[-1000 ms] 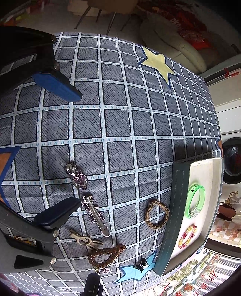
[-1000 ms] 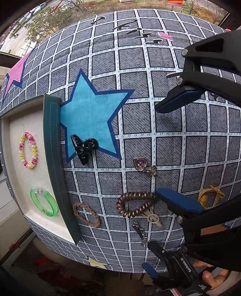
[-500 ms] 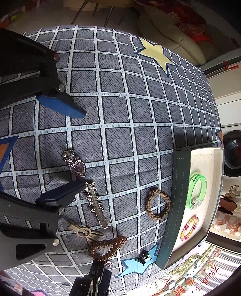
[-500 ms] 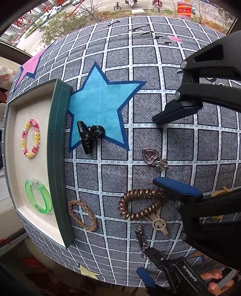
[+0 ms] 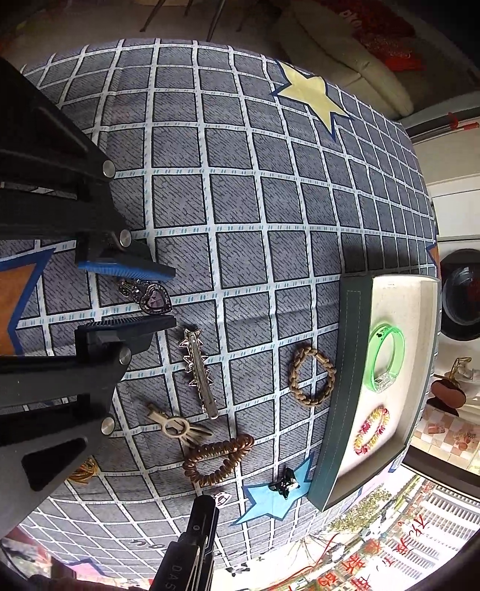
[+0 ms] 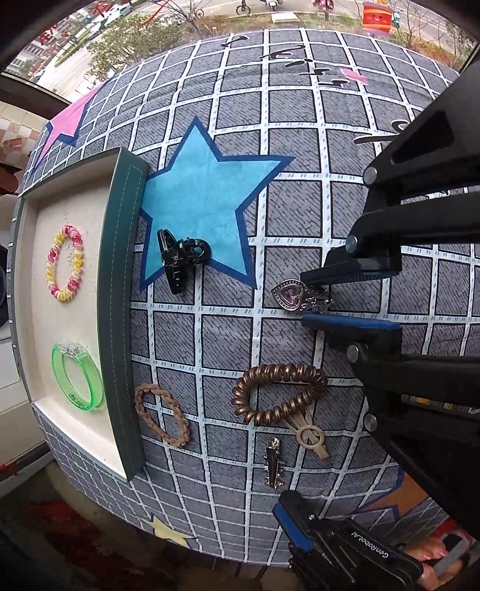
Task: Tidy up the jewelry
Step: 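Grasp one heart pendant with the left tool while the right tool grasps the other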
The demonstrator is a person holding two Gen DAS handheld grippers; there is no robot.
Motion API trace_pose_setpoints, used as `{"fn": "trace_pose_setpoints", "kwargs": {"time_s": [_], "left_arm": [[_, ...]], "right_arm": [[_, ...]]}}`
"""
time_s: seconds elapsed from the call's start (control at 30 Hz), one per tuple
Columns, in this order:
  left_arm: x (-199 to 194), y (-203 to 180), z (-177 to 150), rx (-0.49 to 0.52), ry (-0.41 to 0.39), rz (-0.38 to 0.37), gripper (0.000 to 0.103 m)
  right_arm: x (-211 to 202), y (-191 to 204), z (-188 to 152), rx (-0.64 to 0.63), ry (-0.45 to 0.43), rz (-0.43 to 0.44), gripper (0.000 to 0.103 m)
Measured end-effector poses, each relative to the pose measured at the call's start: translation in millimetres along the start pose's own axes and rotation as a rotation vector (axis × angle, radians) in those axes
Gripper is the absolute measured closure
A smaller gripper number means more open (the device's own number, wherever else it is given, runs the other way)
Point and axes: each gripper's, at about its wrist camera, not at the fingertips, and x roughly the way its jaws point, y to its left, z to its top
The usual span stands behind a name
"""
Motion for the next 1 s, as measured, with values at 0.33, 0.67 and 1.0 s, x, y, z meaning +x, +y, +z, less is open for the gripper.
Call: {"fn": "trace_pose_setpoints", "kwargs": {"time_s": [0.33,0.67,1.0], "left_arm": [[-34,0,15,-0.003,-0.064,-0.037,0.071],[-55,-16,51,0.004,-0.132,-0.077,0.071],[-53,-20,106,-0.028,-0.186,-0.072,0.071]], "right_arm": [[-27,-31,6,0.083,-0.028,0.097,0.089],[-57,-47,29,0.105,-0.089,0.161,0.089],[-69,-61,89,0.112,-0.152,0.178,0.089]]}}
